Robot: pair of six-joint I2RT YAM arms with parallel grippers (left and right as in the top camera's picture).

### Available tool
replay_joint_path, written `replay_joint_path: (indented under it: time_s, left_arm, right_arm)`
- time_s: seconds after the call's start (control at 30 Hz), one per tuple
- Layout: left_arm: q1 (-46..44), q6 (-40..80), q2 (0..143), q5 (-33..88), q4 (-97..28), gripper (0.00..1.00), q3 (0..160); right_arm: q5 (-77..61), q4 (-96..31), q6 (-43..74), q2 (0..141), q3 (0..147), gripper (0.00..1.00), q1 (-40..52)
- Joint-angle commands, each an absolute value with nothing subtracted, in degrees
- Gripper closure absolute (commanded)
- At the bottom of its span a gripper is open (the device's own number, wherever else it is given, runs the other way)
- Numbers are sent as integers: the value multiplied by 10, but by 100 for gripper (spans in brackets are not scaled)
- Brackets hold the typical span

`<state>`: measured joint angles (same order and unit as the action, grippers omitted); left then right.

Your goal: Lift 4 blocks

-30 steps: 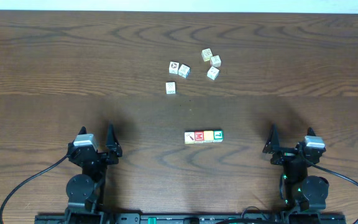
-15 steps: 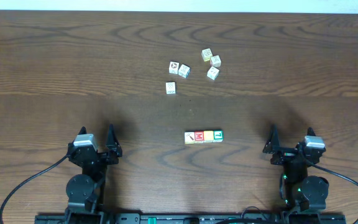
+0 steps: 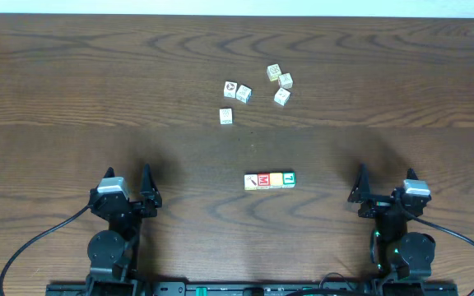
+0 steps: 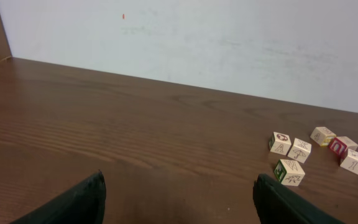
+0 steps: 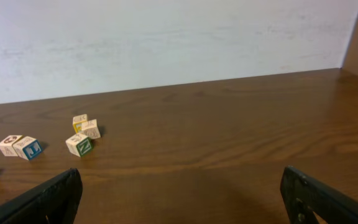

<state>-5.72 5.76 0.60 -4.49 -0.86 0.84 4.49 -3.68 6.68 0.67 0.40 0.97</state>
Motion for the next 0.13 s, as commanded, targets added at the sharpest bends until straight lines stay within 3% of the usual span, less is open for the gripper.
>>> replay_joint_path:
  time_s: [0.0, 0.1]
  left_arm:
    - [-54, 54, 3, -65, -36, 23, 2]
    - [-54, 54, 3, -65, -36, 24, 2]
  right_arm:
    - [40, -40, 57, 3, 3, 1, 2]
    - [40, -40, 57, 3, 3, 1, 2]
